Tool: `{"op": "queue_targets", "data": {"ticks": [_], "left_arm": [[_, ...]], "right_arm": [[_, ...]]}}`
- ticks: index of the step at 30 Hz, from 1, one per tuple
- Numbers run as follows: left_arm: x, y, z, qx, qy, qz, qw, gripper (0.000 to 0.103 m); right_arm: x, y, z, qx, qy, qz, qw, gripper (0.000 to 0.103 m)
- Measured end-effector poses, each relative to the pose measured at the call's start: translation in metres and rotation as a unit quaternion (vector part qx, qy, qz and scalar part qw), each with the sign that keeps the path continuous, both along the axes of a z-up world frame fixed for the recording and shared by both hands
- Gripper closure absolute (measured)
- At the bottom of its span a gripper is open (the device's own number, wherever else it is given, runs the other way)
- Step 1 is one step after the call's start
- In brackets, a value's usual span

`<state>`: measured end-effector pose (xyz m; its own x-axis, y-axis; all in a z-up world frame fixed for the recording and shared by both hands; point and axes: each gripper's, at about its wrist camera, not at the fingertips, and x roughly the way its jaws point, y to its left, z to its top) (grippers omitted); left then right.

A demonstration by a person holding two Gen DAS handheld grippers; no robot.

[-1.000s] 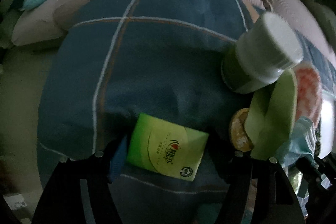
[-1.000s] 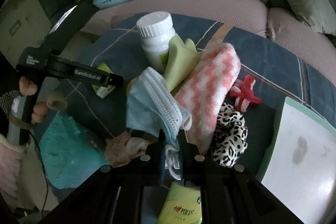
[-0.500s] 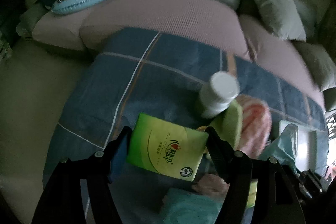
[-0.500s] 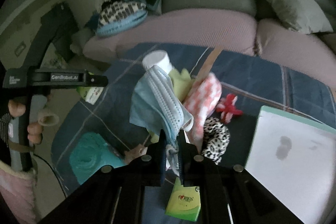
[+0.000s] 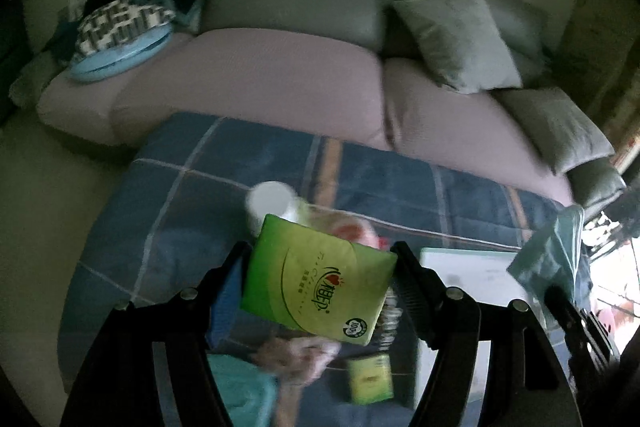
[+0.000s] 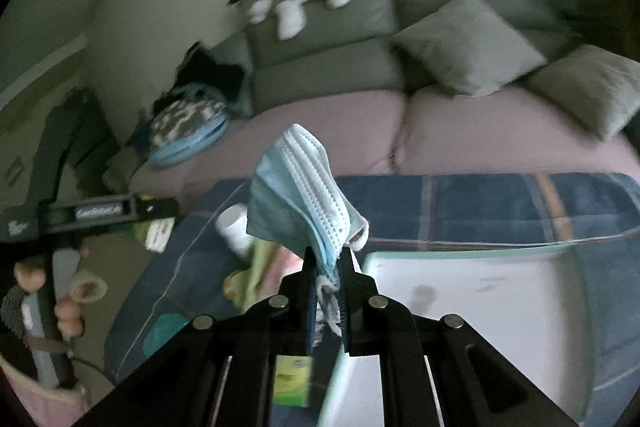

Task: Organize soft objects
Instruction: 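Carry the mask with the right tool over the tray while the left tool carries the tissue pack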

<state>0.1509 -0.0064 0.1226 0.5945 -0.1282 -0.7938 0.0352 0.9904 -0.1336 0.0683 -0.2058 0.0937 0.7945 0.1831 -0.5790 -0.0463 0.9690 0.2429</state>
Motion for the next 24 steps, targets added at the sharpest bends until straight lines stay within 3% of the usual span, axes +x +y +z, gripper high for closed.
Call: {"op": "queue_targets", "data": {"ticks": [16, 24], "left_arm": [[0.001, -0.128, -0.020, 0.000, 0.020, -0.077, 0.9969, 0.031], [0.008, -0.179, -0.058, 0.001, 0.055, -0.111, 0.9924, 0.031]], "right_arm": [[-0.029, -0.121, -0.003, 0.034, 0.007, -0.160, 0.987, 0.093], [-0.007, -0.153, -0.054, 0.049, 0.106, -0.196, 0.974, 0.093]]}}
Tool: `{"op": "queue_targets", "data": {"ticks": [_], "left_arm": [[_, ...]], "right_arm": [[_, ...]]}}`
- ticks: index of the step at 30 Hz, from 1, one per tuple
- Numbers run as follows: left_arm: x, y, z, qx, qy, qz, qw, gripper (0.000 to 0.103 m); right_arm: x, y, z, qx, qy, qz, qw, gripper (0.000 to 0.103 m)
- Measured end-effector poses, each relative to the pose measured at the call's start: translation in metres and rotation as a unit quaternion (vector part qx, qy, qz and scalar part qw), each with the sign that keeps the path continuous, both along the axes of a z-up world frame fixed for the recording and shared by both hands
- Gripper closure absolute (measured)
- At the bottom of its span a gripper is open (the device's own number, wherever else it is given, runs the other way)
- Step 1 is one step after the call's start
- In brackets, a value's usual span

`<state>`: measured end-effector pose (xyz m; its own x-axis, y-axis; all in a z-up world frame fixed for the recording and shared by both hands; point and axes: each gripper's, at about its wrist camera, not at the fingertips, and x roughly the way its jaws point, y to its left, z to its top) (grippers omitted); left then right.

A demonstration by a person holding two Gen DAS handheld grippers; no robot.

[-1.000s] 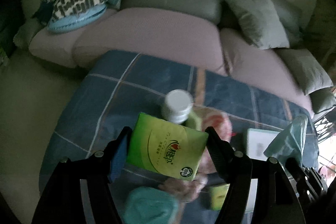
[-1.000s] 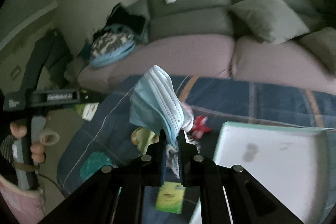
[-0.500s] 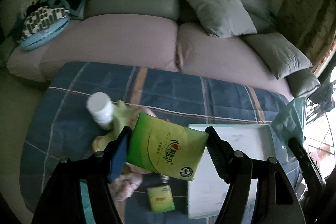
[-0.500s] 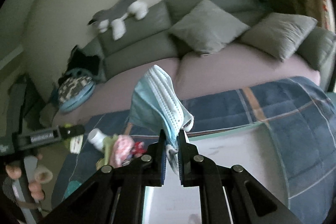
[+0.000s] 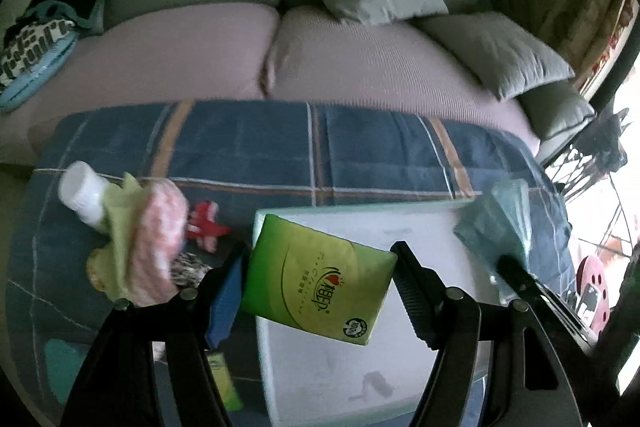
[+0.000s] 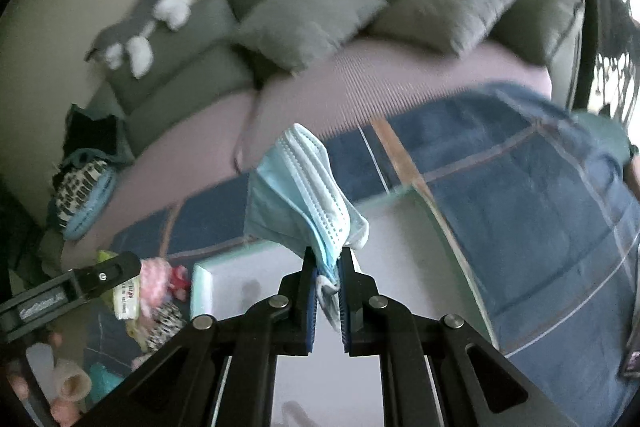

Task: Organize soft objects
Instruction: 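Carry the mask with the right tool over the tray while the left tool carries the tissue pack, then open the left tool to drop the tissue pack in the tray while the right tool releases the mask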

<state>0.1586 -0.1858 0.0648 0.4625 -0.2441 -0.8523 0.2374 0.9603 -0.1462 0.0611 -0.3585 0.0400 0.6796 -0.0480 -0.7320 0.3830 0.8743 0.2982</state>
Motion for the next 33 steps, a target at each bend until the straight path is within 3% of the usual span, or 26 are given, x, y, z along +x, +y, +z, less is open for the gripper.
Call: {"op": "queue_targets", "data": {"ticks": [10, 15, 19, 29, 33], "left_arm": [[0.017, -0.023, -0.056, 0.026, 0.057, 0.014, 0.9979, 0.031], [0.021, -0.021, -0.075, 0.015, 0.079, 0.032, 0.9963, 0.031], [0.023, -0.020, -0.084, 0.024, 0.083, 0.040, 0.9954, 0.031], [0.025, -0.021, -0.091, 0.026, 0.085, 0.041, 0.9952, 0.030], [0.022, -0.022, -0.088, 0.023, 0.083, 0.039, 0.9956, 0.023]], "right_arm": [[0.014, -0.010, -0.035, 0.040, 0.055, -0.005, 0.998, 0.093], [0.026, -0.004, -0.044, 0.042, 0.073, 0.009, 0.996, 0.093], [0.034, 0.005, -0.047, 0.022, 0.091, 0.018, 0.995, 0.092], [0.044, 0.012, -0.061, 0.026, 0.115, 0.025, 0.993, 0.091], [0.043, 0.012, -0.058, 0.015, 0.118, 0.021, 0.993, 0.090]]}}
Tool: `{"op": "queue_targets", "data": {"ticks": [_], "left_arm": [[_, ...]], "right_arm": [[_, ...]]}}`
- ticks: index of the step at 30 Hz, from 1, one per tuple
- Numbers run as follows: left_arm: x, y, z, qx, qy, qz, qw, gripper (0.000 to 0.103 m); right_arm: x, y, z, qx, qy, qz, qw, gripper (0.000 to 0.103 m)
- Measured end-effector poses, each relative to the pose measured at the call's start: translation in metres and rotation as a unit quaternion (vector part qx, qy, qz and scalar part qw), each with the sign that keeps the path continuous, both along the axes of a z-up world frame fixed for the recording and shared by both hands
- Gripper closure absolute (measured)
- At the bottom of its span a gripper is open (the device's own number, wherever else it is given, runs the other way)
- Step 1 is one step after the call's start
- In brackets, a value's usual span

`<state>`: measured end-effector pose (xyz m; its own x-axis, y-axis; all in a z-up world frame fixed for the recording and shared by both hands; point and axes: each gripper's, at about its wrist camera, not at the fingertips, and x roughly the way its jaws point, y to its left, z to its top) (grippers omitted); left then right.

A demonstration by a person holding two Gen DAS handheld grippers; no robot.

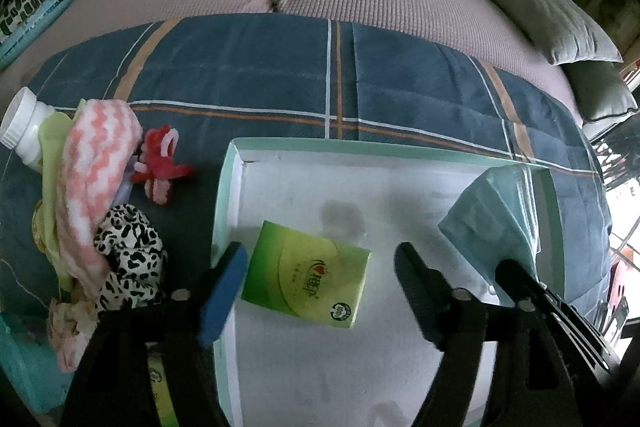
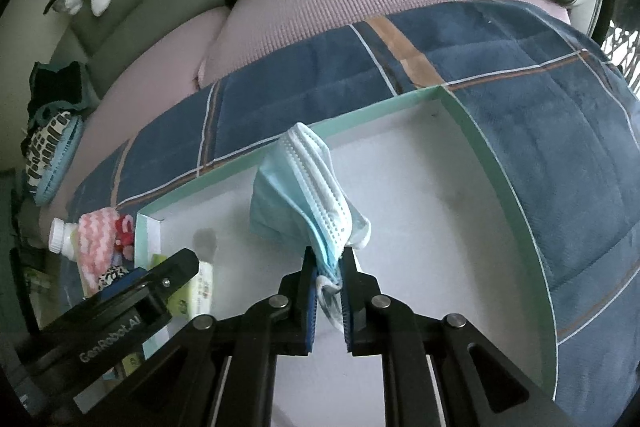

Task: Organize soft objects
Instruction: 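Open the left tool to drop the tissue pack in the tray while the right tool releases the mask, then move both tools back from the tray toward the pile of items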

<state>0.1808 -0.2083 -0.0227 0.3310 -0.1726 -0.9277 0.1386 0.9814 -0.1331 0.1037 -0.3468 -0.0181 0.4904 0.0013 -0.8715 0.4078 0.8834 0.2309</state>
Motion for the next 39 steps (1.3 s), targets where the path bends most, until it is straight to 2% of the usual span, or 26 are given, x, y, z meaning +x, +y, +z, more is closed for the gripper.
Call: {"op": "queue_targets", "data": {"ticks": [6, 10, 11, 12, 15, 18, 22, 24, 34, 38, 39], "left_arm": [[-0.003, 0.004, 0.011, -0.001, -0.011, -0.004, 0.9999, 0.023], [-0.005, 0.008, 0.018, 0.003, -0.016, 0.001, 0.9999, 0.021], [-0.005, 0.010, 0.019, 0.005, -0.018, 0.003, 0.9998, 0.019], [-0.006, 0.012, 0.022, 0.006, -0.021, 0.006, 0.9997, 0.013], [-0.007, 0.018, 0.024, 0.010, -0.031, 0.014, 0.9994, 0.012], [-0.004, 0.026, 0.025, 0.015, -0.035, 0.031, 0.9988, 0.011], [-0.001, 0.035, 0.023, 0.016, -0.033, 0.051, 0.9980, 0.010], [-0.002, 0.040, 0.023, 0.017, -0.032, 0.059, 0.9976, 0.003], [-0.001, 0.051, 0.029, 0.014, -0.037, 0.076, 0.9963, 0.003], [-0.001, 0.055, 0.031, 0.013, -0.036, 0.077, 0.9963, 0.003], [-0.002, 0.055, 0.032, 0.013, -0.034, 0.075, 0.9965, 0.003]], "right_arm": [[-0.001, 0.002, 0.007, -0.012, -0.003, -0.001, 1.000, 0.090], [0.000, 0.003, 0.005, -0.022, 0.011, 0.001, 1.000, 0.089], [0.000, 0.003, 0.005, -0.027, 0.014, 0.000, 1.000, 0.086], [0.001, 0.004, 0.006, -0.030, 0.015, 0.001, 0.999, 0.077], [0.000, 0.005, 0.007, -0.034, 0.013, 0.004, 0.999, 0.055], [0.000, 0.006, 0.010, -0.042, 0.012, 0.006, 0.999, 0.053], [-0.001, 0.007, 0.014, -0.053, 0.010, 0.009, 0.998, 0.044], [0.000, 0.008, 0.015, -0.060, 0.010, 0.010, 0.998, 0.036], [0.001, 0.013, 0.015, -0.078, 0.018, 0.016, 0.997, 0.016], [0.000, 0.013, 0.017, -0.085, 0.012, 0.010, 0.996, 0.000], [0.000, 0.013, 0.018, -0.088, 0.010, 0.009, 0.996, 0.000]]}}
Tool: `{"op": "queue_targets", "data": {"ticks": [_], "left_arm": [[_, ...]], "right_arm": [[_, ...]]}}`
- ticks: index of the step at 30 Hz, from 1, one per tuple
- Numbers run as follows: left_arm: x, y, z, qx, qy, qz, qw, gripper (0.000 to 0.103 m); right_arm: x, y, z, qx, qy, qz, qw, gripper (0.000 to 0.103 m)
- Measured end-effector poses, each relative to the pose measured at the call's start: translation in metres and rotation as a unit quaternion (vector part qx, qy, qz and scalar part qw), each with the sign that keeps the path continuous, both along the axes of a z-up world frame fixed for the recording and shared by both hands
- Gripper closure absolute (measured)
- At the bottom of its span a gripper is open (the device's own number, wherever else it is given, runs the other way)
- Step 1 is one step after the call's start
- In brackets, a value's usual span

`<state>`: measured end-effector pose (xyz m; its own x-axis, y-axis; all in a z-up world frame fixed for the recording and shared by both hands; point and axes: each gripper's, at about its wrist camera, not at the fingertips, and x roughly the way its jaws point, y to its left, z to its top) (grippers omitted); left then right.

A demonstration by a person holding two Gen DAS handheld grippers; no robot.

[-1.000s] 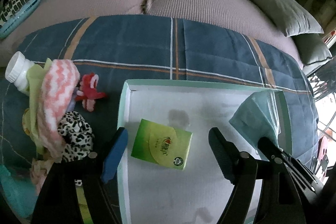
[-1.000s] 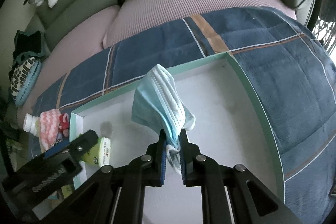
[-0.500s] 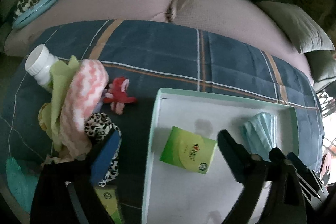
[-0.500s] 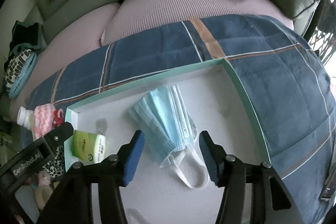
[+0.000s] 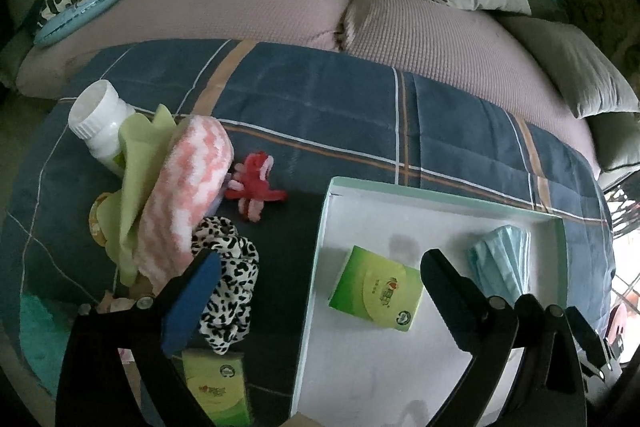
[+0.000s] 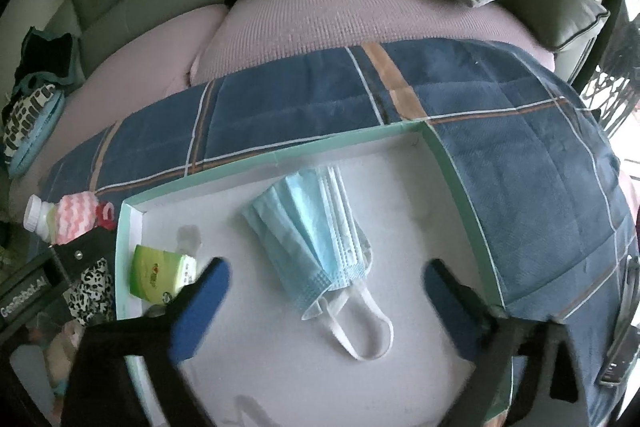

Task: Organize soft objects
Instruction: 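Move both tools back from the tray toward the pile of items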

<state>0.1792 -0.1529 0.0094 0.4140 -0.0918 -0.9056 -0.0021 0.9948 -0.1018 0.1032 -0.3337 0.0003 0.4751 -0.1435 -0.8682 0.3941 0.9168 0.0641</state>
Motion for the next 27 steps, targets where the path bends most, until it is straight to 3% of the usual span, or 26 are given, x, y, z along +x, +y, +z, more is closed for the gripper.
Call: {"op": "queue_targets", "data": {"ticks": [7, 15, 19, 27], "left_arm": [[-0.006, 0.011, 0.012, 0.004, -0.007, 0.001, 1.0000, 0.003], [-0.014, 0.049, 0.036, 0.013, -0.035, 0.023, 0.9990, 0.003], [-0.018, 0.074, 0.044, 0.017, -0.044, 0.048, 0.9977, 0.003], [-0.029, 0.125, 0.057, 0.066, -0.063, 0.100, 0.9908, 0.003]], "right_arm": [[-0.001, 0.001, 0.006, -0.005, -0.011, -0.001, 1.000, 0.000], [-0.008, -0.003, 0.017, 0.050, -0.043, -0.022, 0.998, 0.000], [-0.008, 0.007, 0.025, 0.022, -0.054, -0.020, 0.998, 0.000], [-0.003, 0.037, 0.034, -0.002, -0.066, 0.009, 0.998, 0.000]]}}
